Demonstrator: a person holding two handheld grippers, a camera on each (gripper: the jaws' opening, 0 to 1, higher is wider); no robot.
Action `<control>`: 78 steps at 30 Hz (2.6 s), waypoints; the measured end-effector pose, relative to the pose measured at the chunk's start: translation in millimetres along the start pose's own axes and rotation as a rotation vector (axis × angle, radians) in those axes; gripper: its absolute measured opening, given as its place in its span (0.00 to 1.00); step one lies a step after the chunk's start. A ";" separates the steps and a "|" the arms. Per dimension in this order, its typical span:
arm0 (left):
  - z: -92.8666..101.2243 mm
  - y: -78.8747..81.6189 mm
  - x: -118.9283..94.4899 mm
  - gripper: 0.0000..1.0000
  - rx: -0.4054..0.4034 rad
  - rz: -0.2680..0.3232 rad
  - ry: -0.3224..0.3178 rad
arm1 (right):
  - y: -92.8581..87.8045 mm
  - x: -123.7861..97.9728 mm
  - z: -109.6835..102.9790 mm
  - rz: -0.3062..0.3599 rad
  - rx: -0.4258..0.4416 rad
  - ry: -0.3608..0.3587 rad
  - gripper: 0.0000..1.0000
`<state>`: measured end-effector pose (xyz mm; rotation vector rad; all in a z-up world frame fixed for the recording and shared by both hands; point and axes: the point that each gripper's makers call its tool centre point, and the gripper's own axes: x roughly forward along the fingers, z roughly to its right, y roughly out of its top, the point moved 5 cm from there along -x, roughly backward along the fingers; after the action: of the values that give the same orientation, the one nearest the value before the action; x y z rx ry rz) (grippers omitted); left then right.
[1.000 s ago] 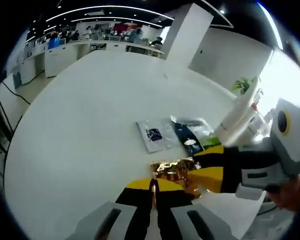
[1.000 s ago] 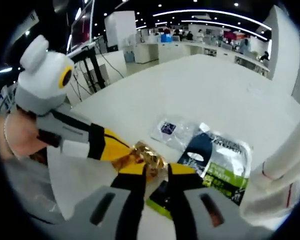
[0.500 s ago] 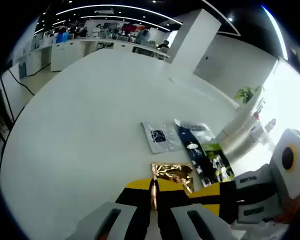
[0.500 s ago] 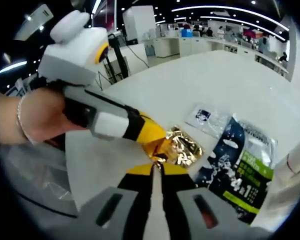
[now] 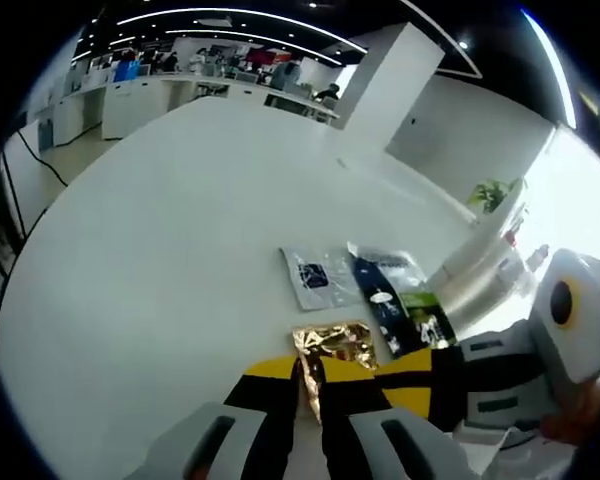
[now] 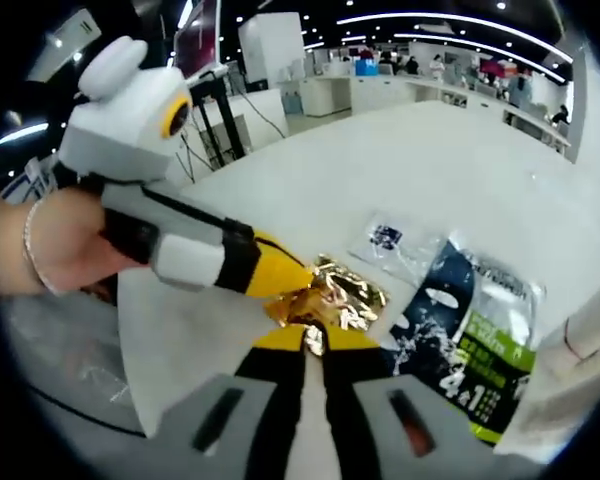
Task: Arrange the skincare products in the storage area until every visible bottle or jar stands upright without overlapping.
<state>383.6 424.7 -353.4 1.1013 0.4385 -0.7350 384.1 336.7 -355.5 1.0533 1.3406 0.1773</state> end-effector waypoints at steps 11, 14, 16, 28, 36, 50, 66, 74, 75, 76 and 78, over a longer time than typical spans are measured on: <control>0.3 1.6 -2.0 0.10 0.044 0.014 0.013 | -0.8 0.1 -3.3 0.028 0.052 -0.071 0.07; 1.9 3.0 1.1 0.10 0.082 0.022 0.012 | -1.8 0.5 -5.1 0.045 0.046 -0.094 0.08; 1.9 3.9 4.3 0.10 0.099 0.007 0.012 | -1.3 0.8 -6.1 0.045 0.038 -0.099 0.09; 1.4 5.2 5.9 0.14 0.079 0.010 -0.002 | 2.5 1.9 -5.3 0.017 0.053 -0.074 0.14; -1.7 23.6 -7.4 0.15 0.004 0.103 -0.012 | 37.4 -9.4 23.5 0.128 0.053 -0.137 0.19; -5.3 34.8 -12.3 0.15 0.008 0.131 0.006 | 61.7 31.2 56.3 0.008 -0.187 -0.101 0.37; -5.8 46.2 -17.2 0.15 -0.054 0.168 -0.017 | 57.3 42.6 57.2 -0.036 -0.172 -0.081 0.35; -7.6 44.7 -16.7 0.15 -0.048 0.159 -0.010 | 56.9 44.7 54.5 -0.020 -0.148 -0.076 0.35; -7.8 44.5 -16.6 0.15 -0.047 0.158 -0.010 | 57.0 45.6 55.2 -0.019 -0.148 -0.073 0.35; -8.1 44.3 -16.5 0.15 -0.047 0.157 -0.009 | 57.1 45.7 55.3 -0.019 -0.148 -0.071 0.35; -8.3 44.0 -16.5 0.15 -0.040 0.156 -0.006 | 58.0 45.1 55.3 -0.022 -0.154 -0.074 0.37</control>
<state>404.3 448.8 -317.8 1.0823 0.3562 -0.5893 469.8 369.8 -353.7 0.9067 1.2513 0.2200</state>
